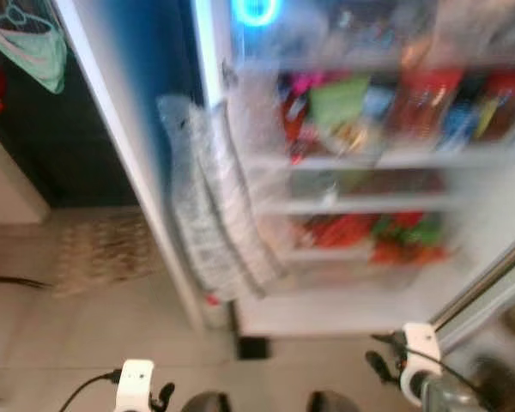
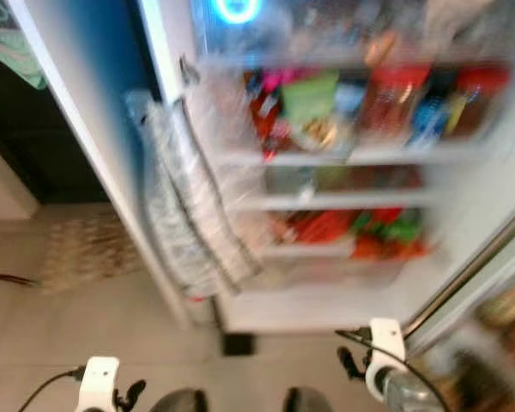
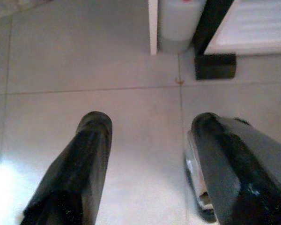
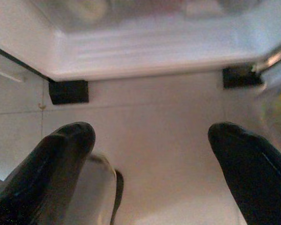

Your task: Restocking fridge

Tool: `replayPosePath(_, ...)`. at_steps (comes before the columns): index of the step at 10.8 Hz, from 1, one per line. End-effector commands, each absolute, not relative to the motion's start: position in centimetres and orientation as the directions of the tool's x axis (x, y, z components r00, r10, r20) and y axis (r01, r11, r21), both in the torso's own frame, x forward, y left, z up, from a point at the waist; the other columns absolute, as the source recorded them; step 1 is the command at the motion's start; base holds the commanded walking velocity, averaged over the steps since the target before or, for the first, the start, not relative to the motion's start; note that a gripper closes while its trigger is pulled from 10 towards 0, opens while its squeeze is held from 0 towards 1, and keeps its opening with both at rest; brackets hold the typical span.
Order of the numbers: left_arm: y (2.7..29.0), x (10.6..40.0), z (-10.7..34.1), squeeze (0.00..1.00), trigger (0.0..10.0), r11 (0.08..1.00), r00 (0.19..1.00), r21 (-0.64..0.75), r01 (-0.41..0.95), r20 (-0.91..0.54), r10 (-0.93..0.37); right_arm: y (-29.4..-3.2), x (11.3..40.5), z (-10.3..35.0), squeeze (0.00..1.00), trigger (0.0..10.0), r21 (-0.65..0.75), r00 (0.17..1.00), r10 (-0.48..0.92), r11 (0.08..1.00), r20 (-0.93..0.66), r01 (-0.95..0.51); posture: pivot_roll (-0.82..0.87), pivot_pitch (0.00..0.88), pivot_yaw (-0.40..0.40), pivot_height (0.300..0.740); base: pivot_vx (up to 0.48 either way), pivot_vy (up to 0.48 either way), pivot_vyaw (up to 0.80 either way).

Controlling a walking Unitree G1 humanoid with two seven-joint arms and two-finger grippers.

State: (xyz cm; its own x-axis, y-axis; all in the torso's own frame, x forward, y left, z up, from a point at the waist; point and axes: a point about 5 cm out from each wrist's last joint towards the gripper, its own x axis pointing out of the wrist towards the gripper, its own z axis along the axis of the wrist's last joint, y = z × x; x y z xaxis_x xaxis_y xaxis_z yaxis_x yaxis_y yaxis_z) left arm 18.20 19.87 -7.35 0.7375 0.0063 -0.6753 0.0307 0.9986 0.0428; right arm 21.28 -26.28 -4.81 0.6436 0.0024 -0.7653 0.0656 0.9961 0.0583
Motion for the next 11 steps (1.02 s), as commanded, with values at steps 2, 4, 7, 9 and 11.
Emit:
replayPosePath(2, 20.13, 17.85, -7.52, 0.0, 10.0, 0.998, 0.728, 0.05, 0.026, -0.685, 0.015, -26.16, 20.91, -5.09, 0.0, 10.0, 0.064, 0.631, 0.004, 0.995, -0.776, 0.072, -0.04, 0.057, 0.033, 0.65, 0.0, 0.48, 0.0)
replayPosePath(4, 20.13, 17.85, -7.52, 0.0, 10.0, 0.998, 0.728, 0.05, 0.026, -0.685, 0.015, -26.16, 20.91, -5.09, 0.0, 10.0, 0.064, 0.631, 0.004, 0.995, -0.776, 0.072, -0.04, 0.057, 0.033, 0.65, 0.0, 0.48, 0.0)
replayPosePath(7, 19.69, 17.94, -7.62, 0.0, 10.0, 0.998, 0.718, 0.035, 0.053, -0.696, -0.014, -26.01, 20.95, -5.18, 0.0, 10.0, 0.039, 0.629, -0.02, 0.996, -0.777, 0.081, -0.04, 0.0, 0.05, 0.65, 0.0, 0.129, 0.0)
replayPosePath(9, 19.84, 18.37, -7.46, 0.0, 10.0, 1.0, 0.72, -0.001, 0.001, -0.694, -0.001, -25.92, 21.12, -5.11, 0.0, 10.0, 0.038, 0.63, -0.018, 0.996, -0.777, 0.075, -0.03, 0.014, 0.046, 0.65, 0.0, 0.0, 0.0)
replayPosePath(11, 19.75, 18.51, -7.41, 0.0, 10.0, 1.0, 0.721, 0.0, 0.019, -0.693, -0.014, -26.03, 21.13, -5.1, 0.0, 10.0, 0.026, 0.628, -0.038, 0.995, -0.777, 0.092, -0.04, 0.018, 0.048, 0.65, 0.0, 0.0, 0.0)
